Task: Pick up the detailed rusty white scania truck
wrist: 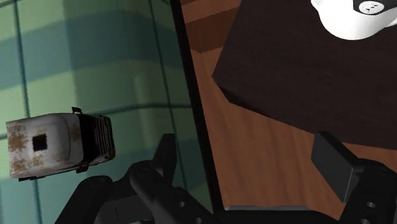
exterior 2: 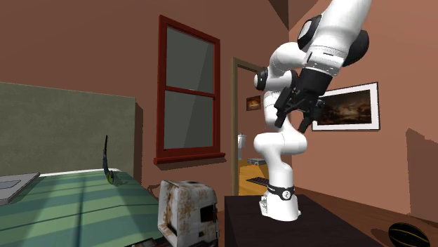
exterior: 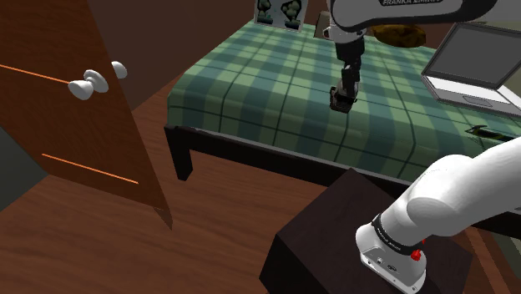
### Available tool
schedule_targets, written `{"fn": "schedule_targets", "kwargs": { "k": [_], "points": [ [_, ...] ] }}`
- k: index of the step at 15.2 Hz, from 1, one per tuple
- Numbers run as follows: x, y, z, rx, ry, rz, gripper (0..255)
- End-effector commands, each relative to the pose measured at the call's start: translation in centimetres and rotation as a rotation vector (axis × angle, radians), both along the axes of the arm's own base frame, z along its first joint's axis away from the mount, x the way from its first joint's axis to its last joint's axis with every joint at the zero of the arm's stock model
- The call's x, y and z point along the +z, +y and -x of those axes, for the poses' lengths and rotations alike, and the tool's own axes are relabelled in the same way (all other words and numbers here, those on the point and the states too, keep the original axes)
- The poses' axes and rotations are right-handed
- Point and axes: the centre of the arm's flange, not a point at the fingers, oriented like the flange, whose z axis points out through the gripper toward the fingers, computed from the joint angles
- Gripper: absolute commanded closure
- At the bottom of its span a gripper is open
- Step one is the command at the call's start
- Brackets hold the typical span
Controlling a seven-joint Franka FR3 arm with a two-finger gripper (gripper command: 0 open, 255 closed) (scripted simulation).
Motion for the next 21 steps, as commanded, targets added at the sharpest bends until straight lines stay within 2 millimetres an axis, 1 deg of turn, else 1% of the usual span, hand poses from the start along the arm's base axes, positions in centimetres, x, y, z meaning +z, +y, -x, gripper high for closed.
{"fn": "schedule_targets", "kwargs": {
  "k": [1,7,13,19,21],
  "points": [
    [-1.4,-1.4,-2.4,0.057,0.093,0.039,0],
    [-6.5,-5.4,-8.2,0.220,0.358,0.151,0],
    [-12.5,-9.1,-13.2,0.382,0.623,0.263,0],
    [-19.4,-12.9,-17.0,0.544,0.888,0.375,0],
    [-20.2,-13.0,-17.2,0.552,0.900,0.381,0]
  ]
}}
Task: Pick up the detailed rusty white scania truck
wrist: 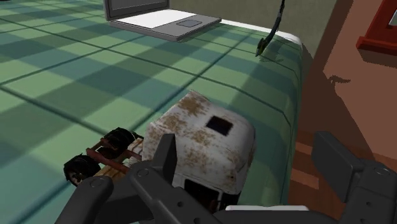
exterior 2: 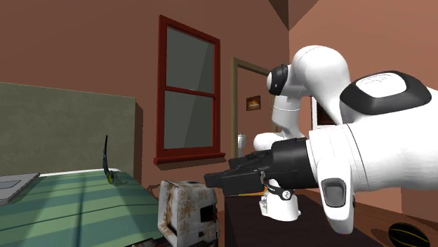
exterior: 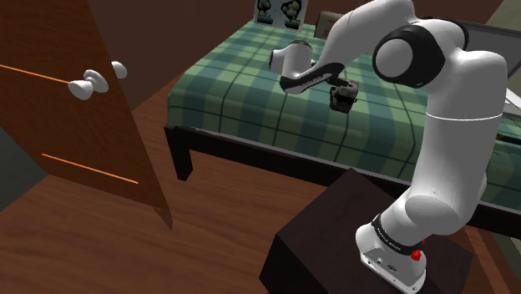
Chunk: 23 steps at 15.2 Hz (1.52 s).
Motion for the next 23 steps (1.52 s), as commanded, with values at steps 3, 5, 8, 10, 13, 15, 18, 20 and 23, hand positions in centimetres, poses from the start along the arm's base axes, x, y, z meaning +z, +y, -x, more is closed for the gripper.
{"fn": "schedule_targets", "kwargs": {
  "k": [3,5,8,10,13,15,18,20,23],
  "points": [
    [-2.4,-0.2,-0.2,0.010,0.015,0.007,0],
    [-3.5,-0.2,-0.2,0.010,0.015,0.007,0],
    [-4.3,-0.2,-0.2,0.010,0.015,0.007,0],
    [-4.3,-0.3,-0.1,0.010,0.015,0.007,255],
    [-4.3,-0.3,-0.1,0.010,0.015,0.007,255],
    [-4.3,-0.3,-0.1,0.010,0.015,0.007,255],
    [-4.3,-0.2,-0.2,0.010,0.015,0.007,255],
    [-3.3,-0.2,-0.2,0.010,0.015,0.007,255],
    [-1.7,-0.2,-0.2,0.010,0.015,0.007,255]
  ]
}}
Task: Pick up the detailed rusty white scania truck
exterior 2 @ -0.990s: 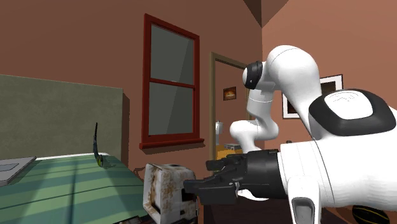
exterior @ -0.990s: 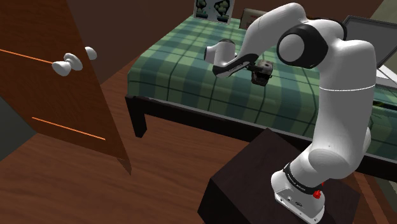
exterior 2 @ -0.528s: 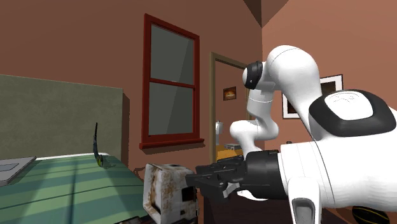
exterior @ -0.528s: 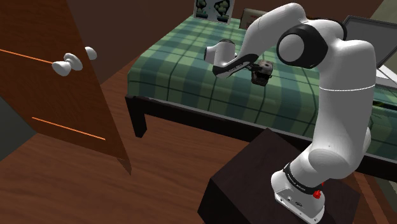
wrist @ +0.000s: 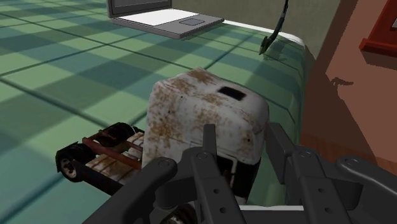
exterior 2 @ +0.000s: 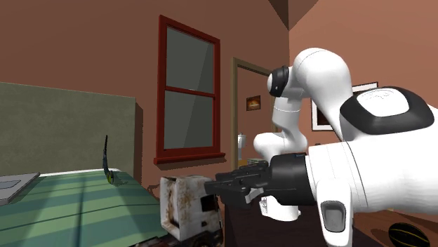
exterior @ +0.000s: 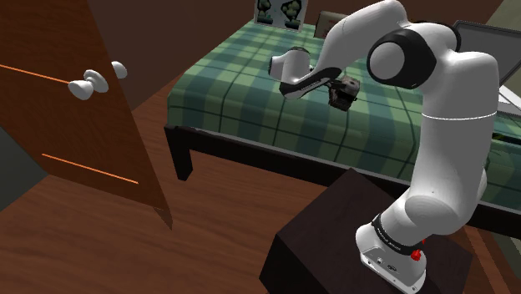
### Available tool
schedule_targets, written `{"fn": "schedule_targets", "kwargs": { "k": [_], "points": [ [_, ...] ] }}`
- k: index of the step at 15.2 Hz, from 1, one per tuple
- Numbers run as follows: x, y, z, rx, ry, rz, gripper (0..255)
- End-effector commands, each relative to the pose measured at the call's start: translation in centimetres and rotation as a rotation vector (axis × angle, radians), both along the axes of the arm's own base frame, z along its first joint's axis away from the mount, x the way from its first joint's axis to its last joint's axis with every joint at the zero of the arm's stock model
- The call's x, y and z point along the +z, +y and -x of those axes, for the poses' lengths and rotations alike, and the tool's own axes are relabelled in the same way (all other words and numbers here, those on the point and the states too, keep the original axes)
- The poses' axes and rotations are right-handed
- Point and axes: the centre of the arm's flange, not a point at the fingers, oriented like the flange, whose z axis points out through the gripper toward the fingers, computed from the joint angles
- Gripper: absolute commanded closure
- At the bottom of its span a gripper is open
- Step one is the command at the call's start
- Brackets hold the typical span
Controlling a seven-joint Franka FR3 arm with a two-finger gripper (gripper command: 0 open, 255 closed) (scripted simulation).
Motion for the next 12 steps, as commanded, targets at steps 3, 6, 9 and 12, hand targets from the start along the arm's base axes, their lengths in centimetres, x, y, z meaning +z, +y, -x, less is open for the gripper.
{"fn": "schedule_targets", "kwargs": {
  "k": [3,6,9,12],
  "points": [
    [2.2,0.1,0.0,0.000,-0.001,0.001,255],
    [3.8,0.1,0.0,0.000,-0.001,0.001,255],
    [5.4,0.1,0.0,0.000,-0.001,0.001,255],
    [6.0,0.1,0.0,0.000,-0.001,0.001,255]
  ]
}}
